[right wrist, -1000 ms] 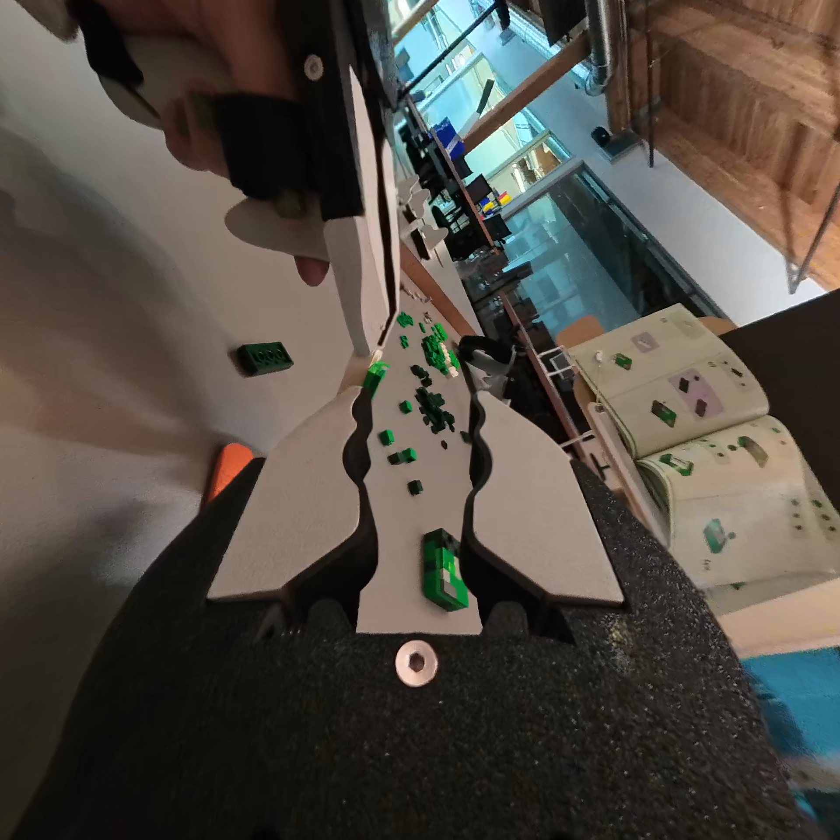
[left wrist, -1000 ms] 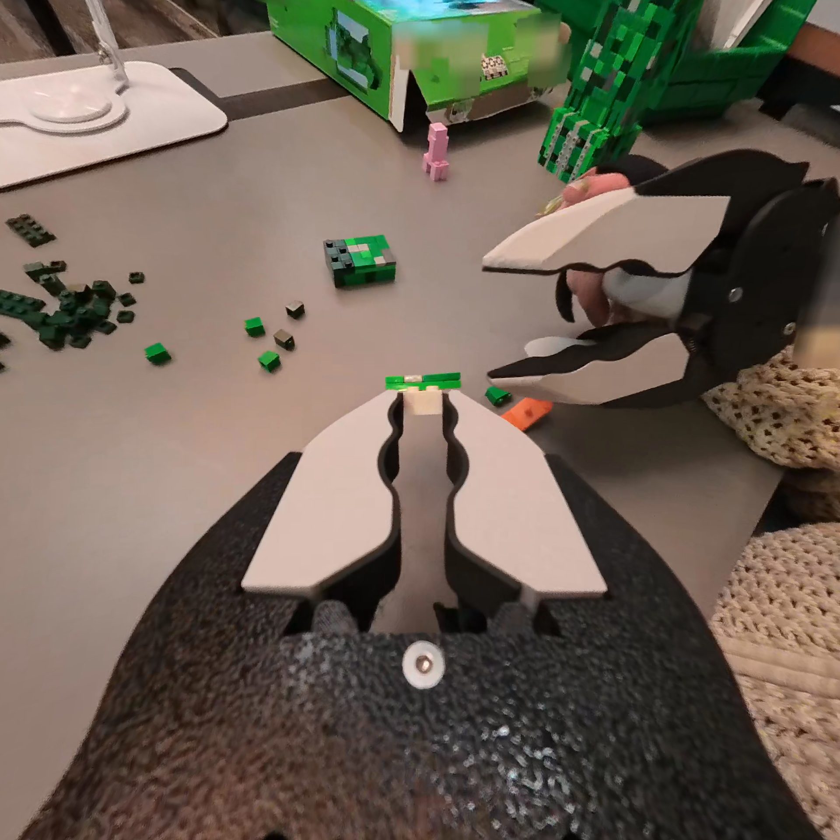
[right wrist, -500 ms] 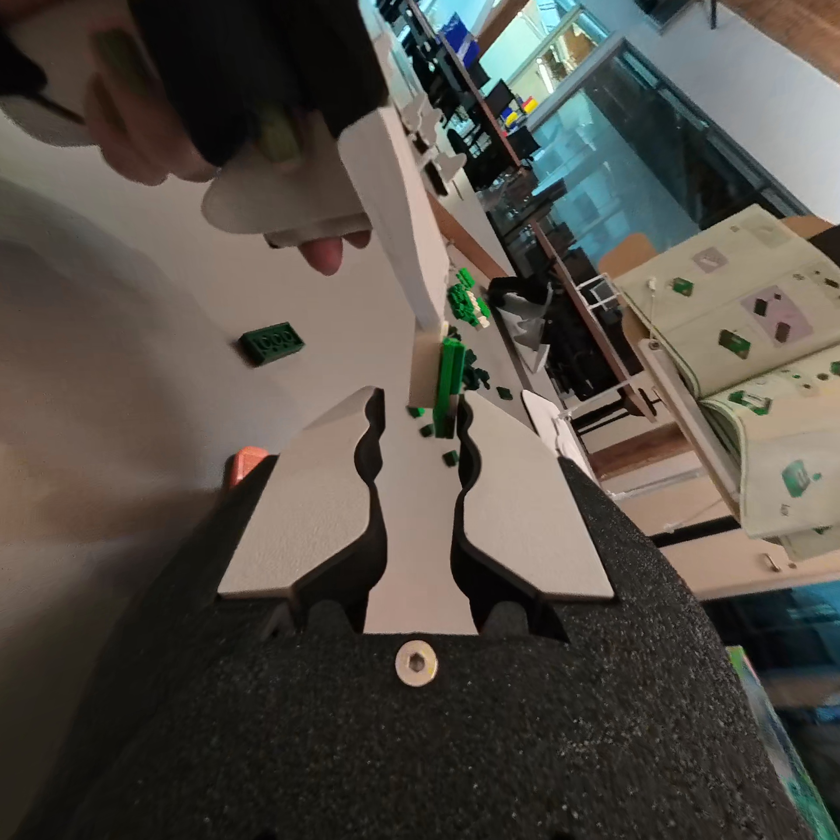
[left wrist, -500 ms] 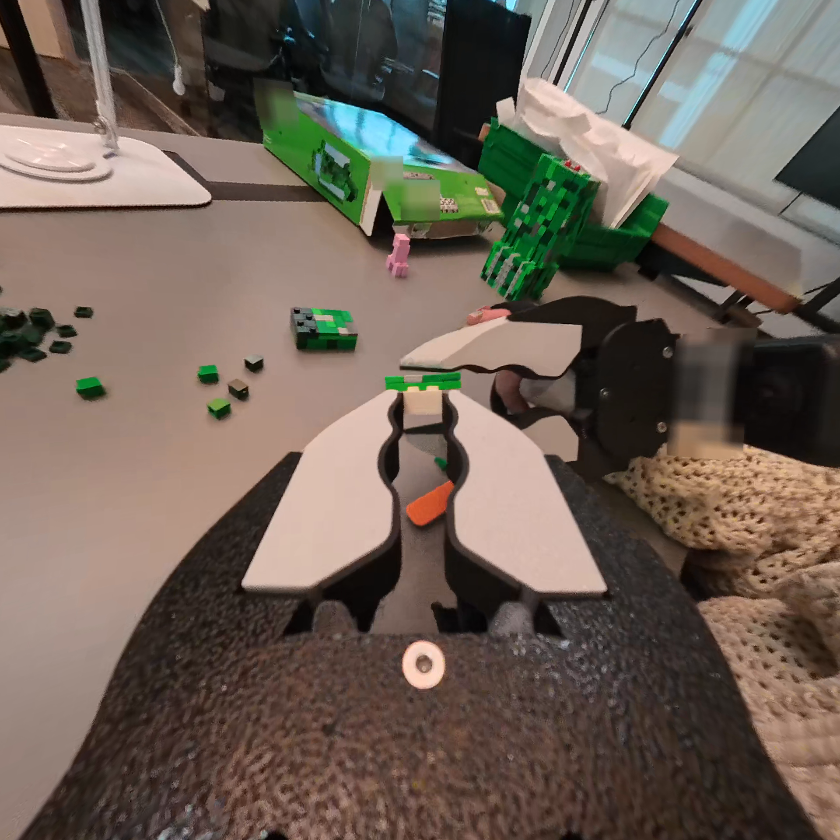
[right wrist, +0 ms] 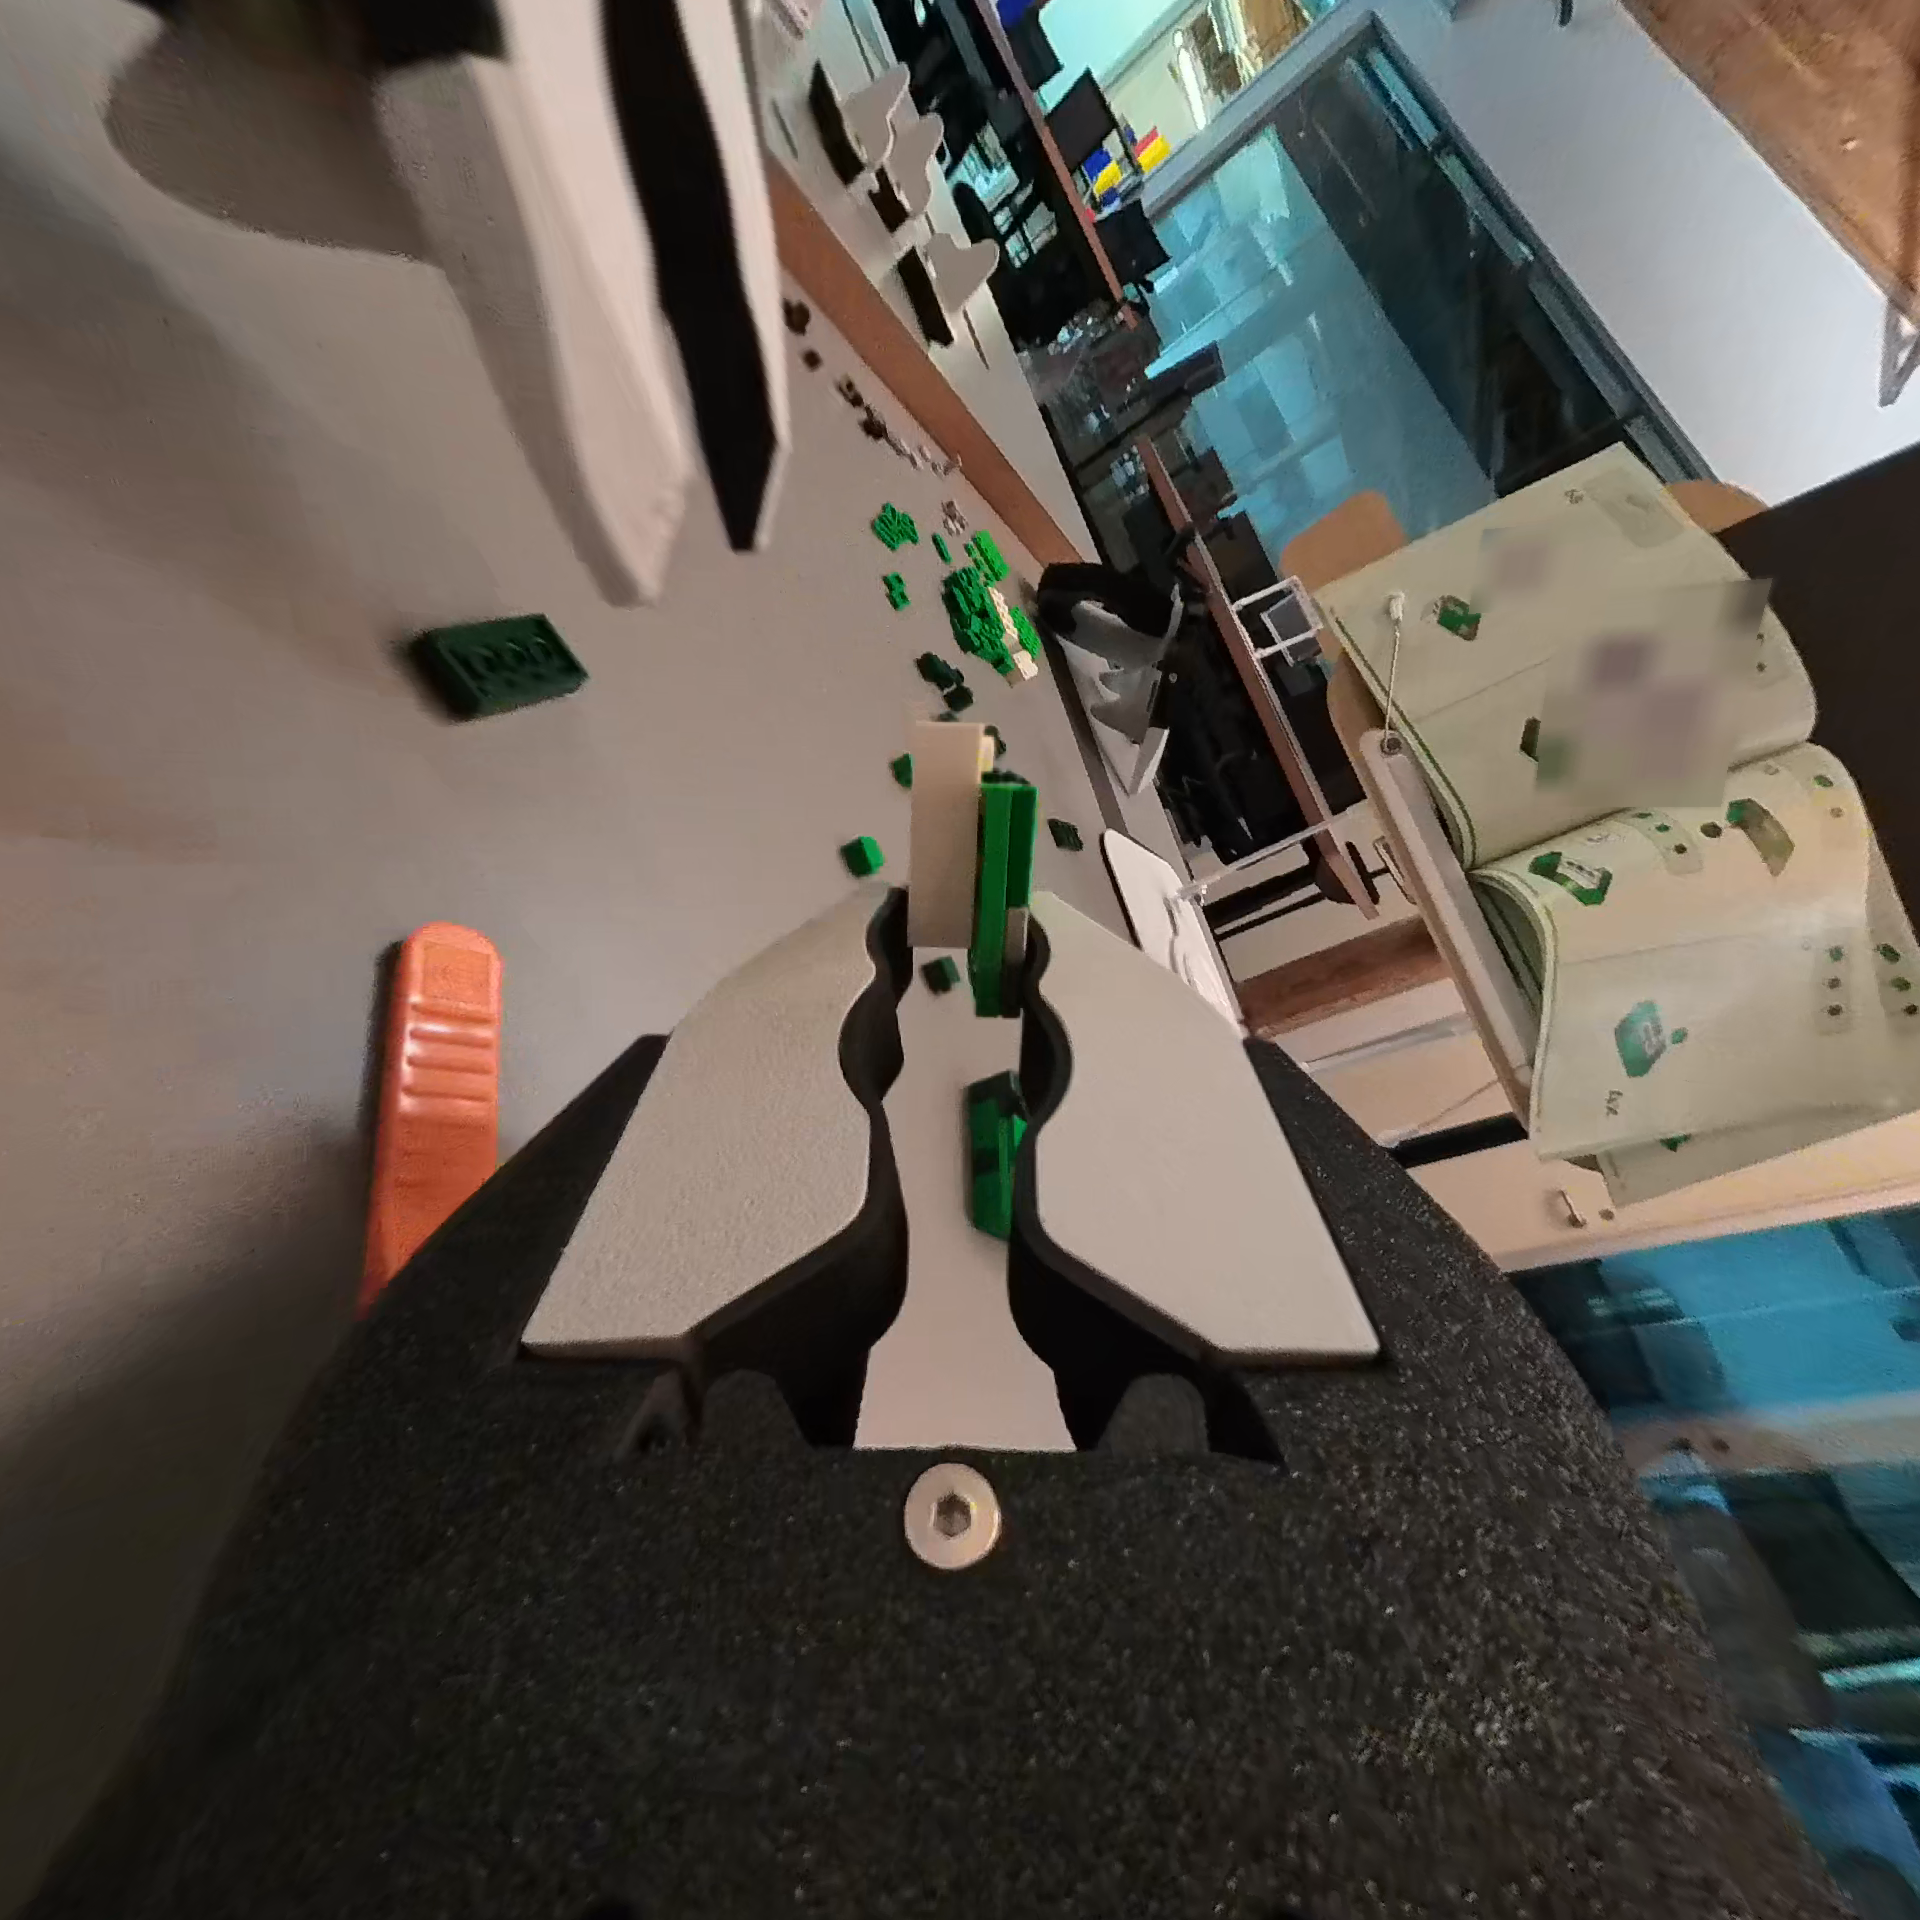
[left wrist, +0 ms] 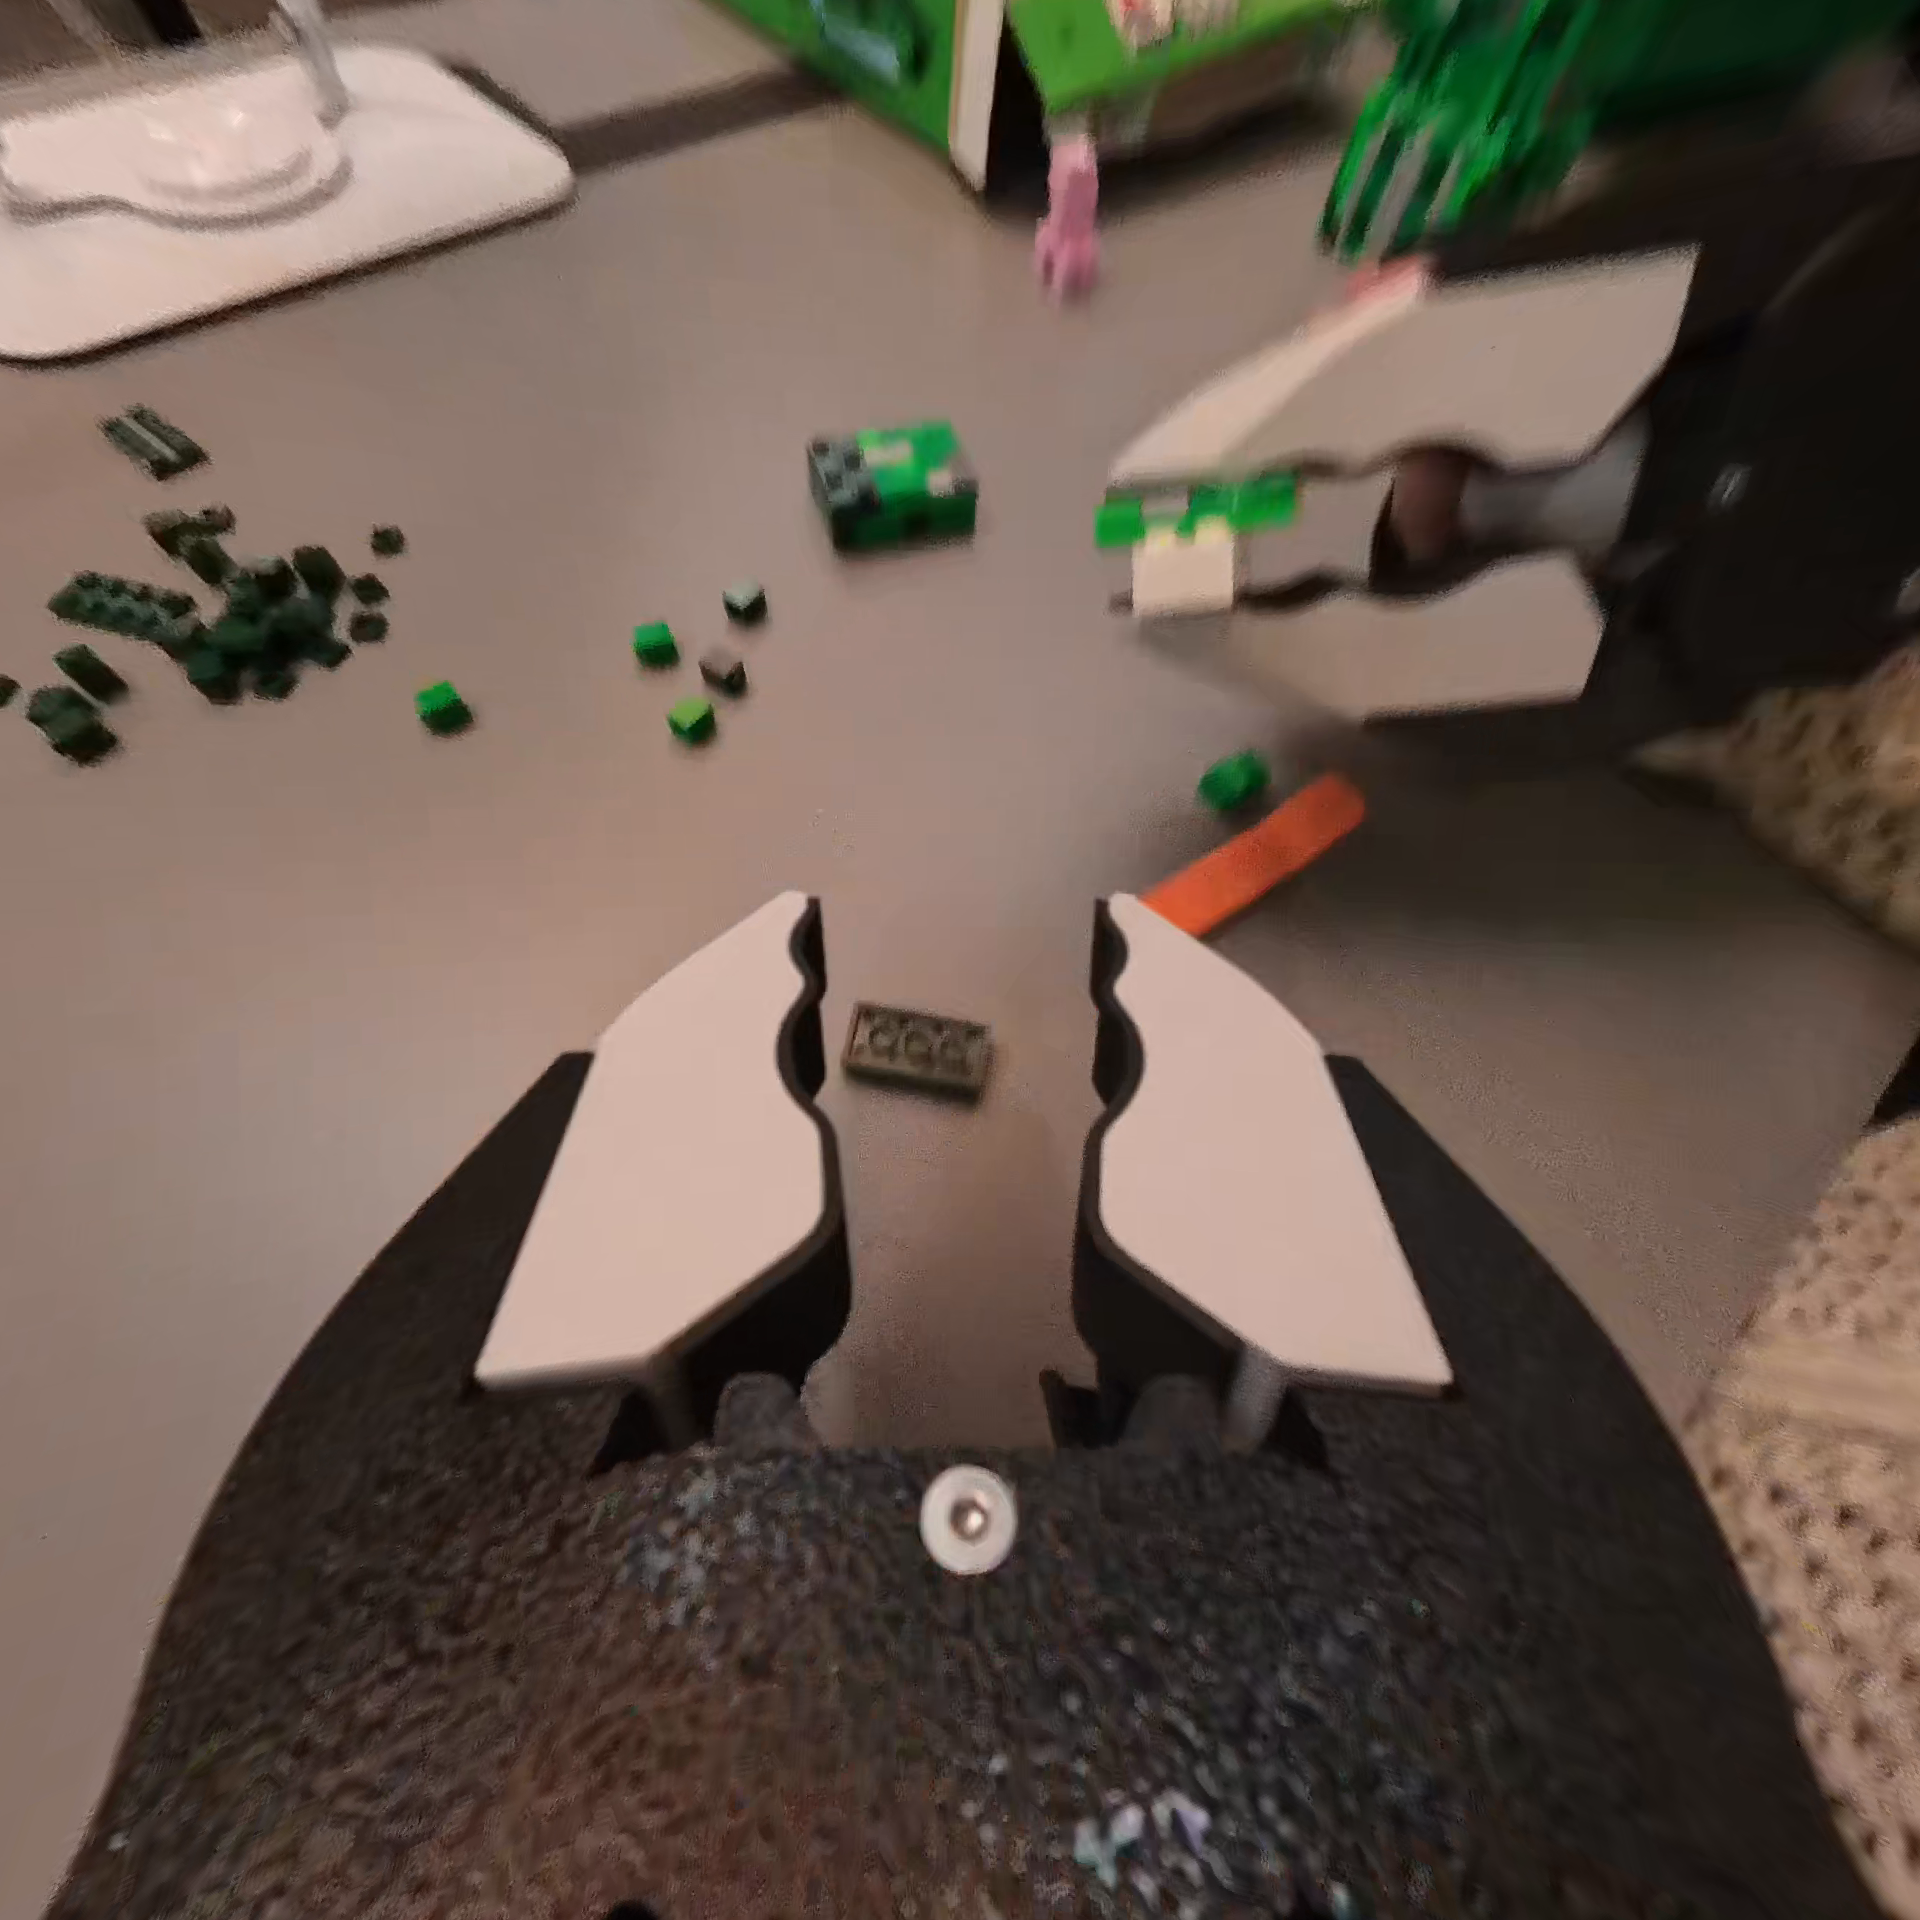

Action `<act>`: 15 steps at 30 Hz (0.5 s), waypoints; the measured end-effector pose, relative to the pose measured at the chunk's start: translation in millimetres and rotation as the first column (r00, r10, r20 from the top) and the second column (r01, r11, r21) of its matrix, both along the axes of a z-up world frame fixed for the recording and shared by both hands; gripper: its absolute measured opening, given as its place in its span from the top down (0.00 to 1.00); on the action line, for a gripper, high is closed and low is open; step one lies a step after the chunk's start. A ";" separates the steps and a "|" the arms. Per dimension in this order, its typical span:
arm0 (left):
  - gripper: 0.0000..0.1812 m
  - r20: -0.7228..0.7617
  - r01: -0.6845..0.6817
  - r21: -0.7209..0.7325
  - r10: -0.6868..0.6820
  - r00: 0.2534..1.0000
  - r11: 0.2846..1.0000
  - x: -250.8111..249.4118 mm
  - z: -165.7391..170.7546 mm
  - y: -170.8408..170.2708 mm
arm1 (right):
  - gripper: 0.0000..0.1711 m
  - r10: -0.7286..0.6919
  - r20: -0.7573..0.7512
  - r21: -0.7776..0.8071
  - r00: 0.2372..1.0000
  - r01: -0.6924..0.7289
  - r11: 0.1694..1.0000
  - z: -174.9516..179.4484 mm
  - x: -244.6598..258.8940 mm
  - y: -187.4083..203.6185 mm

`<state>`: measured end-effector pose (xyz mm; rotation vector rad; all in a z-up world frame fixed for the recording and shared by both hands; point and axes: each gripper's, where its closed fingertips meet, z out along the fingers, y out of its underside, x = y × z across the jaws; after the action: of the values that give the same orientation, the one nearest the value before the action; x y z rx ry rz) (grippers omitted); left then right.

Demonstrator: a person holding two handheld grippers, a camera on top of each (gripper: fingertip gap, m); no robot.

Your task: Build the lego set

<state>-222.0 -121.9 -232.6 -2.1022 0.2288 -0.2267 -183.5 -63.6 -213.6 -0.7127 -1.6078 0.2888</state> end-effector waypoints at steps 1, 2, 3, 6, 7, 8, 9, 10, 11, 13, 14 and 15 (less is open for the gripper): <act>0.72 -0.042 0.019 -0.049 -0.021 0.999 0.999 -1.0 -8.4 -5.7 | 0.90 -0.002 0.004 0.003 1.000 0.002 1.000 -0.5 0.3 0.9; 0.73 -0.085 0.031 -0.098 -0.040 0.996 0.995 -2.5 -17.1 -10.7 | 0.90 0.000 0.009 0.005 1.000 0.000 1.000 -1.0 0.5 0.9; 0.73 -0.136 0.034 -0.138 -0.053 0.989 0.990 -5.4 -25.4 -14.5 | 0.90 0.001 0.012 0.010 1.000 -0.001 1.000 -1.5 0.4 0.5; 0.77 -0.271 -0.007 -0.181 -0.043 0.962 0.983 -16.6 -40.6 -17.8 | 0.90 0.003 0.025 0.037 1.000 -0.004 0.999 -3.3 0.0 -0.9; 0.77 -0.291 -0.012 -0.183 -0.043 0.956 0.983 -17.6 -42.8 -17.6 | 0.90 0.002 0.029 0.046 1.000 -0.004 0.999 -4.1 0.0 -1.0; 0.78 -0.298 -0.014 -0.184 -0.043 0.954 0.983 -17.4 -44.1 -17.3 | 0.90 0.002 0.033 0.053 0.999 -0.004 0.999 -5.0 -0.1 -0.9; 0.78 -0.291 -0.015 -0.190 -0.042 0.956 0.982 -16.7 -45.0 -17.0 | 0.90 0.001 0.035 0.056 0.999 -0.003 0.998 -5.5 0.0 -0.6; 0.78 -0.277 -0.014 -0.196 -0.041 0.960 0.980 -15.2 -45.2 -16.5 | 0.90 0.000 0.036 0.052 0.999 -0.002 0.999 -5.7 -0.1 -0.3; 0.78 -0.265 -0.010 -0.200 -0.044 0.963 0.980 -13.8 -45.0 -16.0 | 0.90 0.001 0.036 0.046 0.999 -0.002 0.999 -5.7 0.0 -0.1; 0.77 -0.281 -0.006 -0.190 -0.048 0.958 0.982 -14.4 -42.5 -13.8 | 0.90 0.002 0.034 0.035 0.999 -0.003 0.999 -5.6 0.1 0.2; 0.77 -0.303 -0.007 -0.187 -0.051 0.952 0.982 -16.1 -41.6 -12.7 | 0.90 0.002 0.035 0.031 0.999 -0.003 1.000 -5.7 0.2 0.4; 0.77 -0.320 -0.005 -0.193 -0.058 0.945 0.981 -17.3 -41.8 -11.8 | 0.90 0.002 0.038 0.029 0.999 -0.003 1.000 -6.2 0.1 0.6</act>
<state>-239.4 -133.7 -274.4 -2.3231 0.4476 0.0896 -183.3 -63.1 -219.8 -0.6976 -1.6454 0.2543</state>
